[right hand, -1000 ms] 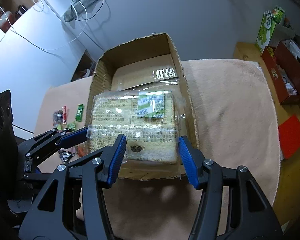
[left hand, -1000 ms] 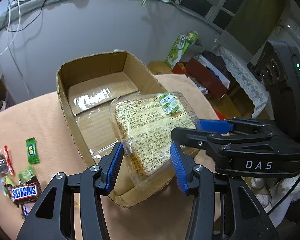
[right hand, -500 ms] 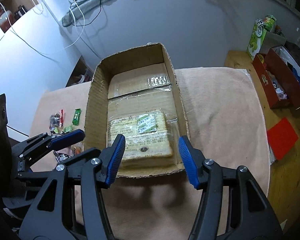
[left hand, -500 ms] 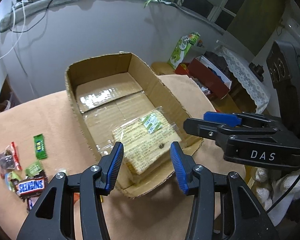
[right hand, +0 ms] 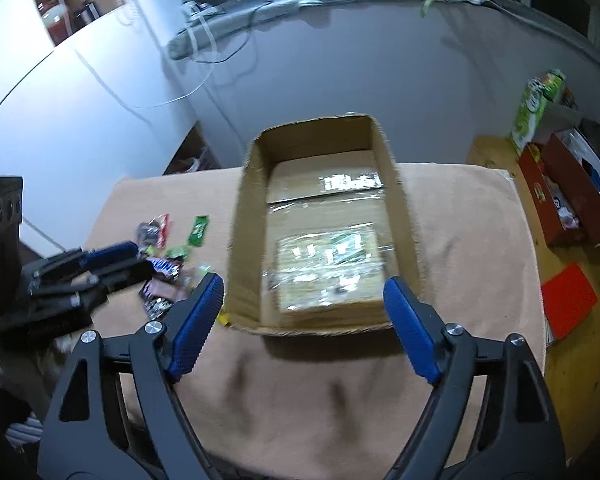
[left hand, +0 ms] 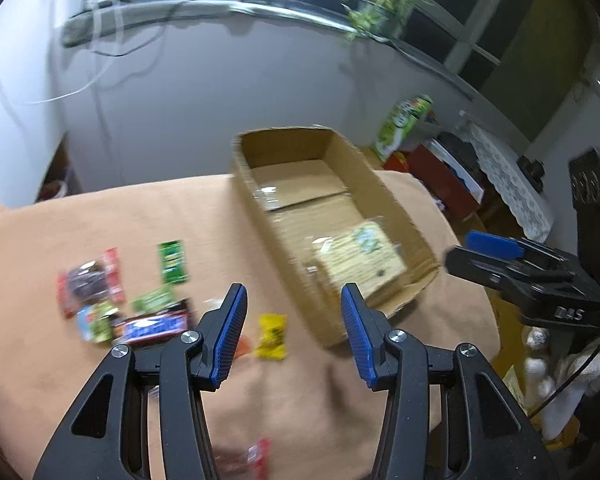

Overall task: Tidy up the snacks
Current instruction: 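Open both grippers and withdraw from the box, then grasp the Snickers bar with the left gripper while the right grasps the red-sealed dried fruit bag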

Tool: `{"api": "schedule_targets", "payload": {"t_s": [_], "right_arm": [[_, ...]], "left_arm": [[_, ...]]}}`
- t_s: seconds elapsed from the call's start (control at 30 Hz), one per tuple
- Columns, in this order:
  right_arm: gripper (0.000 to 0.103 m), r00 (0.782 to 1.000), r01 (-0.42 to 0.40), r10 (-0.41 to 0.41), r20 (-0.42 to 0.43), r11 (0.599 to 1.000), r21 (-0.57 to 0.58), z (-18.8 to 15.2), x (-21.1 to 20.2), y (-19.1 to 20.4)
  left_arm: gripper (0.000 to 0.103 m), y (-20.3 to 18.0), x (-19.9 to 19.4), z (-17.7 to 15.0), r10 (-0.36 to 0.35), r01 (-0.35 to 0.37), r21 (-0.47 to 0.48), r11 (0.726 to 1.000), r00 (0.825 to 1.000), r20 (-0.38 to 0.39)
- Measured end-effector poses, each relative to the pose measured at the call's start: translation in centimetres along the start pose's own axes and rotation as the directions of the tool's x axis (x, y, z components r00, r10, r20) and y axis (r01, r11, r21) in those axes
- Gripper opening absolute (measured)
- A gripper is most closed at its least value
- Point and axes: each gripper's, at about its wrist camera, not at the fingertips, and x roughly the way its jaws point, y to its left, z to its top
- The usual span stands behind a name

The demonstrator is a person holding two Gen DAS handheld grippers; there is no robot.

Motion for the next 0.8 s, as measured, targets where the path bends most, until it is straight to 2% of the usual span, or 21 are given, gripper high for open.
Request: {"api": "schedule_targets", "payload": {"t_s": [0.1, 0.27, 0.37, 0.53, 0.8], "right_arm": [[0.085, 1.000, -0.003, 0.002, -0.031, 0.999, -0.038, -0.7, 0.1, 1.7], [0.085, 0.995, -0.057, 0.049, -0.085, 0.993, -0.104, -2.9, 0.8, 4.5], [0.085, 0.988, -0.090, 0.070, -0.138, 0.985, -0.144, -4.4, 1.8, 6.2], [0.085, 0.978, -0.126, 0.099, -0.186, 0.982, -0.142, -6.3, 3.1, 7.7], [0.085, 0.970, -0.160, 0.132, -0.205, 0.979, -0.128, -6.0, 4.9, 9.2]], "left_arm": [[0.046, 2.4, -1.8, -0.8, 0.027, -0.027, -0.049, 0.998, 1.000, 0.010], [0.046, 5.7, -4.0, -3.4, 0.079, -0.079, -0.121, 0.989, 0.997, -0.006], [0.046, 6.7, -4.5, -5.0, 0.077, -0.081, -0.153, 0.985, 0.996, -0.037], [0.046, 7.6, -4.8, -8.0, 0.074, -0.090, -0.208, 0.974, 0.994, -0.084], [0.046, 8.2, -4.5, -10.4, 0.061, -0.091, -0.258, 0.962, 0.991, -0.120]]}}
